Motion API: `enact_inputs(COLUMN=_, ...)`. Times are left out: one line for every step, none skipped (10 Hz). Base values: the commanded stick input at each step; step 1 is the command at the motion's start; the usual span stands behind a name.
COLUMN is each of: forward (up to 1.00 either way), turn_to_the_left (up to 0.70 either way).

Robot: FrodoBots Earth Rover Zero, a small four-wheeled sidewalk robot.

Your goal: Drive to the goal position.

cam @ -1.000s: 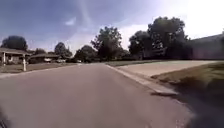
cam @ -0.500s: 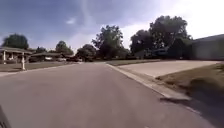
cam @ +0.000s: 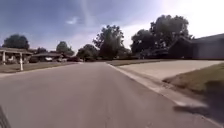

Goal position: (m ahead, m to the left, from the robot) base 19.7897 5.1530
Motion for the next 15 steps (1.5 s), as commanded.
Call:
enact_inputs(forward=0.70, turn_to_the_left=0.03)
enact_inputs(forward=0.70, turn_to_the_left=0.03)
enact_inputs(forward=0.70, turn_to_the_left=0.03)
enact_inputs(forward=0.70, turn_to_the_left=0.03)
enact_inputs(forward=0.70, turn_to_the_left=0.03)
enact_inputs(forward=0.70, turn_to_the_left=0.03)
enact_inputs(forward=0.70, turn_to_the_left=0.03)
enact_inputs(forward=0.70, turn_to_the_left=0.03)
enact_inputs(forward=0.70, turn_to_the_left=0.03)
enact_inputs(forward=0.70, turn_to_the_left=0.03)
enact_inputs(forward=0.70, turn_to_the_left=0.03)
enact_inputs(forward=0.70, turn_to_the_left=0.03)
enact_inputs(forward=0.70, turn_to_the_left=0.03)
enact_inputs(forward=0.70, turn_to_the_left=0.03)
enact_inputs(forward=0.70, turn_to_the_left=0.03)
